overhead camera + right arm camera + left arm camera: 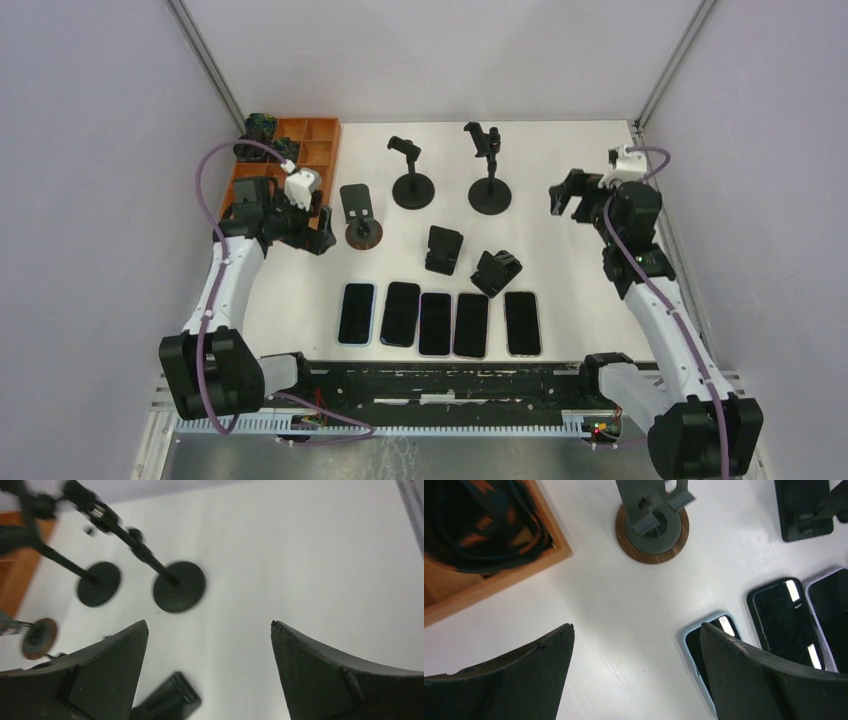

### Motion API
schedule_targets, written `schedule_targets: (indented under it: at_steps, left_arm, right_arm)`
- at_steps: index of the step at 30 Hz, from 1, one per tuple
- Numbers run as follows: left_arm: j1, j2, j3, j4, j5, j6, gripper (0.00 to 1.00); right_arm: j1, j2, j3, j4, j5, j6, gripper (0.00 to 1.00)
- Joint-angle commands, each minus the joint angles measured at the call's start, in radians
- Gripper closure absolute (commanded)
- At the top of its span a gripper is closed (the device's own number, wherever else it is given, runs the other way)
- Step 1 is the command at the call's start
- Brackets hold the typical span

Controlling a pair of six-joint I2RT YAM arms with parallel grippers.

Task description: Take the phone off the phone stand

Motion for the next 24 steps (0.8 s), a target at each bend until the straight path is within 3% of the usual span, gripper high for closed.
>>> schedule_targets:
  at_steps: [1,7,10,17,24]
  left_arm:
    - [0.000,-0.036,-0.166,0.251,0.085,-0.032,0.00]
    - [0.000,0.005,-0.354,0.617,0.098,-0.160,0.00]
    - [-0.001,0.045,-0.414,0.815,0.091,-0.201,0.00]
    - [0.001,0.168,-0.478,1.050,0.033,-0.255,0.00]
    - [0.004,0.199,-0.643,1.435,0.056,-0.304,0.00]
  right_arm:
    - [-0.005,-0.116,-0.213,0.057,0.311,-0.042,0.02]
    - [-0.004,-0.296,-0.559,0.385,0.487,-0.043,0.02]
    - [-0.004,-0.314,-0.666,0.459,0.567,-0.080,0.02]
    - [-0.003,-0.266,-0.887,0.698,0.707,-0.176,0.02]
    - [-0.004,-0.037,-0.970,1.074,0.793,-0.215,0.02]
